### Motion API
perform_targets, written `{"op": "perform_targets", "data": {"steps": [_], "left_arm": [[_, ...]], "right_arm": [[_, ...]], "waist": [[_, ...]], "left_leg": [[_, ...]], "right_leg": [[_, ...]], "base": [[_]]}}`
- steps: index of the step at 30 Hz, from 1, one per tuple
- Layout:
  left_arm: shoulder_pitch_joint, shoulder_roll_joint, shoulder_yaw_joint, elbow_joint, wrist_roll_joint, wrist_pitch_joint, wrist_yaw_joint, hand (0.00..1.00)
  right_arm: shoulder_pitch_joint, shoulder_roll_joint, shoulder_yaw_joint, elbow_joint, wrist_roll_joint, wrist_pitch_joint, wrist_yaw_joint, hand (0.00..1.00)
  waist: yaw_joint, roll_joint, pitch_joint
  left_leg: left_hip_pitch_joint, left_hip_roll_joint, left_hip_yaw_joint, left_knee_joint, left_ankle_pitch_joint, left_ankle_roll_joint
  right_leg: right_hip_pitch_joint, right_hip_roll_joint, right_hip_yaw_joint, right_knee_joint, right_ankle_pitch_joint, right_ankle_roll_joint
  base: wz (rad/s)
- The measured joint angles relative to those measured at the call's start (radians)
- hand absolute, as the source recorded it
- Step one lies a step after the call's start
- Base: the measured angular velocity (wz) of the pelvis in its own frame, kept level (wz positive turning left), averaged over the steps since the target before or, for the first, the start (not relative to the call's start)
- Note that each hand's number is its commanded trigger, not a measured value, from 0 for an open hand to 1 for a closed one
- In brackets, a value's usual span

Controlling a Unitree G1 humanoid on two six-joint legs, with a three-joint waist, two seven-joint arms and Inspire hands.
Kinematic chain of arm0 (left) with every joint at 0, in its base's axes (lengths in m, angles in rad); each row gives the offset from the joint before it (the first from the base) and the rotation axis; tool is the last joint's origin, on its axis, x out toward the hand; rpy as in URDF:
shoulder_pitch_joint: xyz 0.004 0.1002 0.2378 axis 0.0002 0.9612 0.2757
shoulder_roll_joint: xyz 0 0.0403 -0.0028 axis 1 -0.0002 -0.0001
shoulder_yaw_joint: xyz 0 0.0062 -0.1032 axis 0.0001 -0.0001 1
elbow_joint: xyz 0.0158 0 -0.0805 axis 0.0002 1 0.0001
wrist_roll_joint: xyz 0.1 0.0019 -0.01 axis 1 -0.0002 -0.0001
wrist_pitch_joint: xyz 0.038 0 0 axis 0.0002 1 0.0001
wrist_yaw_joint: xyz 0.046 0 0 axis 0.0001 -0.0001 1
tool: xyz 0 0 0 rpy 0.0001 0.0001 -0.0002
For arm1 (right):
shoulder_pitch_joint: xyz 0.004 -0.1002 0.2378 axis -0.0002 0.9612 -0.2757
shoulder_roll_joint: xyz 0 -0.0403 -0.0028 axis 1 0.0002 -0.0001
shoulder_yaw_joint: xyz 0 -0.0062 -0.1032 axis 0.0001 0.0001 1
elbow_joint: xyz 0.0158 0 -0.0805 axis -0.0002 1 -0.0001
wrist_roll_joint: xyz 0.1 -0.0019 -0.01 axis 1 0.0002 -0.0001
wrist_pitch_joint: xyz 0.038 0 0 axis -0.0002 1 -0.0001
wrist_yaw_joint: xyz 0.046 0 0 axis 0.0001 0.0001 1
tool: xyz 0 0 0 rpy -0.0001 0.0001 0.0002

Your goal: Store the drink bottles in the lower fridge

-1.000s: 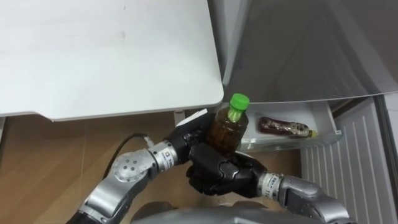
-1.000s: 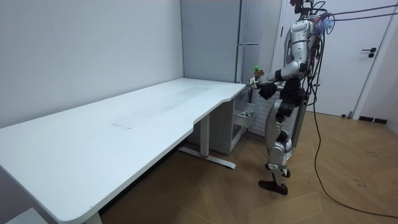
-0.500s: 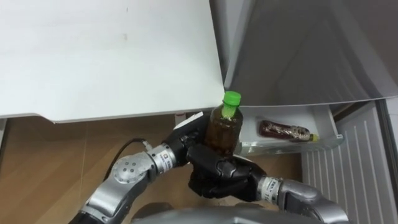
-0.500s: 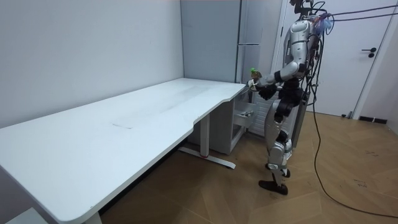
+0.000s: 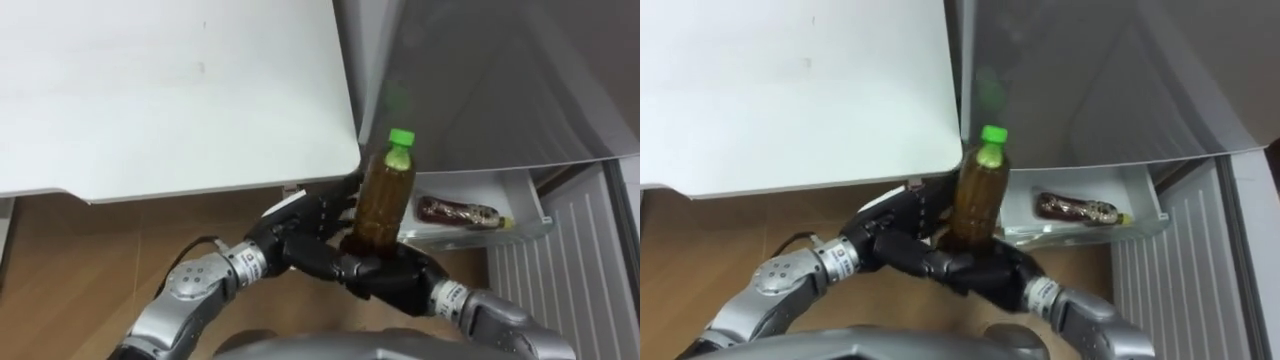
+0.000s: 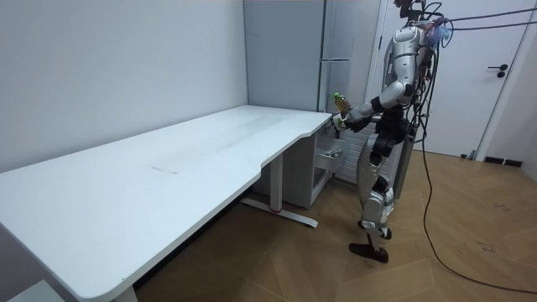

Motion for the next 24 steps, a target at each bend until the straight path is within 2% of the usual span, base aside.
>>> {"op": "perform_targets", "data": {"steps": [5,6,8,11,15,19,24], "left_arm": [[0.015,0.001,0.037,0.006,0.016,0.000,0.000,0.00],[0.018,0.007,0.040,0.007,0.031,0.001,0.001,0.00],[0.041,0.041,0.044,0.014,0.072,0.014,0.002,0.00],[0.068,0.064,0.048,0.018,0.134,0.036,0.003,0.00],[0.093,0.063,0.072,0.018,0.163,0.043,0.020,0.00],[0.094,0.065,0.098,0.022,0.163,0.043,0.045,0.00],[0.096,0.059,0.109,0.092,0.163,0.042,0.085,0.00]], "right_arm": [[0.002,0.000,-0.050,0.000,0.016,0.000,-0.074,1.00],[0.002,0.000,-0.059,0.000,0.033,0.000,-0.081,1.00],[0.000,0.002,-0.102,-0.001,0.107,-0.008,-0.109,1.00],[0.001,0.003,-0.150,-0.001,0.181,-0.025,-0.152,1.00],[0.001,0.006,-0.169,0.001,0.250,-0.050,-0.206,1.00],[0.001,0.006,-0.179,0.004,0.293,-0.052,-0.264,1.00],[-0.005,0.006,-0.197,0.060,0.354,-0.054,-0.322,1.00]], "waist": [[-0.005,-0.002,0.0011],[-0.007,-0.002,0.0011],[-0.023,-0.002,0.0012],[-0.031,-0.005,0.0017],[-0.046,-0.004,0.0012],[-0.050,0.003,-0.0005],[-0.049,0.010,-0.0042]], "left_leg": [[0.016,0.000,0.017,-0.006,0.000,0.000],[0.017,-0.001,0.018,-0.006,0.000,0.000],[0.017,-0.002,0.021,-0.006,0.000,0.000],[0.016,-0.002,0.023,-0.007,0.000,0.000],[0.016,-0.002,0.023,-0.006,0.000,0.000],[0.015,-0.001,0.023,-0.008,0.000,0.000],[0.017,-0.001,0.024,-0.014,0.000,-0.001]], "right_leg": [[0.008,0.003,0.019,0.000,0.000,0.000],[0.008,0.004,0.022,0.000,0.000,0.000],[0.007,0.005,0.032,-0.003,0.000,0.000],[0.009,0.008,0.035,-0.016,0.000,0.002],[0.008,0.007,0.023,-0.018,0.001,0.002],[0.007,0.005,0.006,-0.019,0.001,0.002],[0.007,0.004,-0.003,-0.018,0.001,0.002]], "base": [[-0.09],[-0.07],[-0.04],[0.00],[0.05],[0.01],[0.00]]}}
